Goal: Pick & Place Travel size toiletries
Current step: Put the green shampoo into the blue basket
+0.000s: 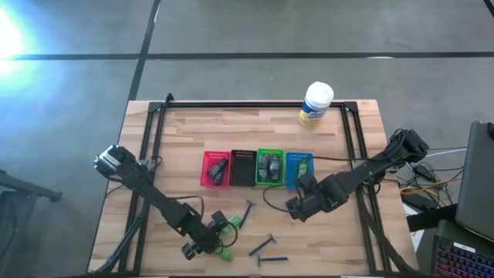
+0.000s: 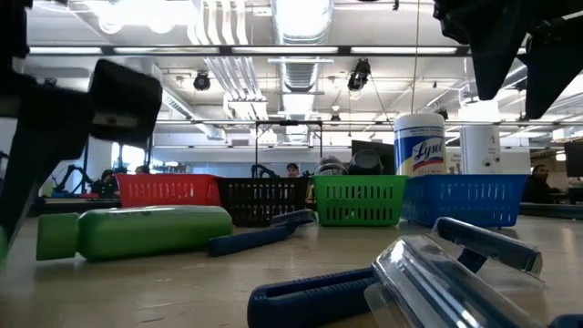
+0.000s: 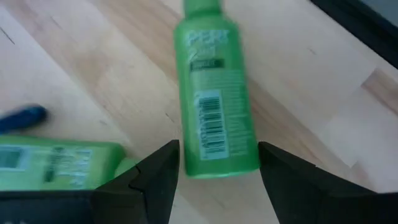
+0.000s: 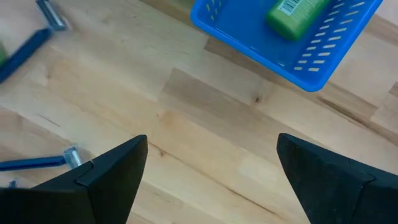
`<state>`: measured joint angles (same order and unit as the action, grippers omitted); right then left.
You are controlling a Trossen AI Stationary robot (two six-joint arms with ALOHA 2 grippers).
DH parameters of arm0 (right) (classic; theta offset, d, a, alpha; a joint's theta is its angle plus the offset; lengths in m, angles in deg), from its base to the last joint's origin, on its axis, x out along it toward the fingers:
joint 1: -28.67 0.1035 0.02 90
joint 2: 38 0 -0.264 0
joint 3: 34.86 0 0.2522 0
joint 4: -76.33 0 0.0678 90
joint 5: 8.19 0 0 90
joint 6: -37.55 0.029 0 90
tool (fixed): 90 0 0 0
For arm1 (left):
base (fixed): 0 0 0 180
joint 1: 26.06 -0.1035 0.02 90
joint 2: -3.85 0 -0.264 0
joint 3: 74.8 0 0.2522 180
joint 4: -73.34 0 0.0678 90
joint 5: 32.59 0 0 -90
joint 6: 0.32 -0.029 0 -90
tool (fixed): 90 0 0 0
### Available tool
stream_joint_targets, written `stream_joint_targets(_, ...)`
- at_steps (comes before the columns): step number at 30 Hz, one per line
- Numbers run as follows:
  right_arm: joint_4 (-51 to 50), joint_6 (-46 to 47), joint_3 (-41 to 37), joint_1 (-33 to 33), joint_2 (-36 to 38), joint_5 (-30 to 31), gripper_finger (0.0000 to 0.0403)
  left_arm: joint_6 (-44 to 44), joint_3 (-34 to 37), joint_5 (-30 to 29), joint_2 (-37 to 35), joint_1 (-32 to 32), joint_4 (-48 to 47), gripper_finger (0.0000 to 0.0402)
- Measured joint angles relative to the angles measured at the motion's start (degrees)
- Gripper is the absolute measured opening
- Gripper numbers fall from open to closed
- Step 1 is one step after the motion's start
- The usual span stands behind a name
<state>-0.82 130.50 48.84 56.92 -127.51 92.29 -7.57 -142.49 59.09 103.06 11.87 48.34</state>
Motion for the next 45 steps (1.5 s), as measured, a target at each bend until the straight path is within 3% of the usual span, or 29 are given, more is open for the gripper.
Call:
stream_joint_targets(5,-0.05,0.46,0.0,-0.02,-0.14,0.03,0.0351,6.61,-0.03,0.46,0.16,0.0,1.17,0.022)
stream_joint_targets(21,0.65,-0.34,0.0,-0.17,-0.28,0.15,0.0363,10.27,0.15,5.35,3.21,-0.61,7.94,0.0218)
stream_joint_targets(28,13.54,-6.35,0.0,0.0,-0.02,-0.54,0.0351,12.74,0.28,3.24,-1.3,-0.85,4.77,0.0156)
stream_joint_targets(32,23.71,-9.74,0.0,-0.36,0.02,-3.54,0.0338,13.04,0.3,-1.02,-5.59,-1.36,4.32,0.0153)
stream_joint_targets(36,31.42,-14.12,-0.02,-1.79,0.02,-7.24,0.0327,12.44,0.3,-12.36,-10.67,-2.3,3.71,0.0153)
stream_joint_targets(40,38.73,-19.3,-0.25,-4.71,0.02,-13.9,0.0317,4.2,0.3,-22.96,-13.46,-4.35,5.31,0.0156)
stream_joint_targets(45,43.76,-21.15,-0.22,-8.15,0.02,-16.43,0.0304,-2.42,-0.65,-26.69,-13.81,-8.23,6.63,0.0158)
